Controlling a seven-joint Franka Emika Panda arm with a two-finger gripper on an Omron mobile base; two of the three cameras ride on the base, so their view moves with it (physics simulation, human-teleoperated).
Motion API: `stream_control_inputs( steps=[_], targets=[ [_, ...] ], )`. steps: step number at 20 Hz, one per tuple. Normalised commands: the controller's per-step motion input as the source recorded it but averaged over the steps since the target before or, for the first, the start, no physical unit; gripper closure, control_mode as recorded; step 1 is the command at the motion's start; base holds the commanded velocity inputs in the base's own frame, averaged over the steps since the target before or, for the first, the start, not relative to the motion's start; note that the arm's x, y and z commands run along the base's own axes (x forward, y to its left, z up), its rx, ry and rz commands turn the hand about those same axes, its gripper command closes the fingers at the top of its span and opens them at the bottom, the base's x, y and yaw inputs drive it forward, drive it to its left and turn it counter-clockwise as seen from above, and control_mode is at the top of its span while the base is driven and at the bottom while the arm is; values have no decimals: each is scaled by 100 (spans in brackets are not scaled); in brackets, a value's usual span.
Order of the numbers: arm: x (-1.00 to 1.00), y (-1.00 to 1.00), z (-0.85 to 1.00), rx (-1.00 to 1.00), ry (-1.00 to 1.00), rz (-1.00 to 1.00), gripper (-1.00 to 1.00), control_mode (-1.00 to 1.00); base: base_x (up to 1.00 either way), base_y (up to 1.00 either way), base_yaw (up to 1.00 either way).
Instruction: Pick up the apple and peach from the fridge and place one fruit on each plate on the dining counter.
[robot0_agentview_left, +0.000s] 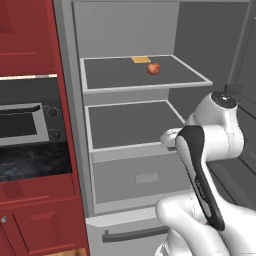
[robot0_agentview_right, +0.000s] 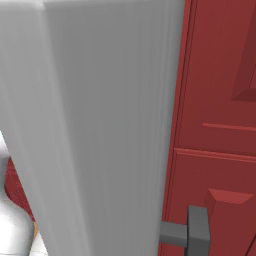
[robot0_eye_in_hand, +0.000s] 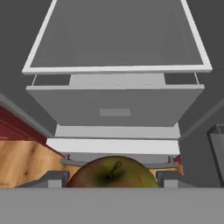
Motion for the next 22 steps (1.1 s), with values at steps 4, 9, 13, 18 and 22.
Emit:
stream_control_inputs(
  steps=[4, 9, 13, 18, 22],
  targets=[
    [-98, -19, 26, 0, 1, 0, 100, -100, 0, 0, 0],
    [-65, -7, 16, 0, 0, 0, 100, -100, 0, 0, 0],
    [-1, 0, 5, 0, 0, 0, 100, -100, 0, 0, 0],
    [0, 0, 0, 0, 0, 0, 100, 100, -1, 0, 0],
    [0, 0, 0, 0, 0, 0, 100, 100, -76, 31, 12]
  ],
)
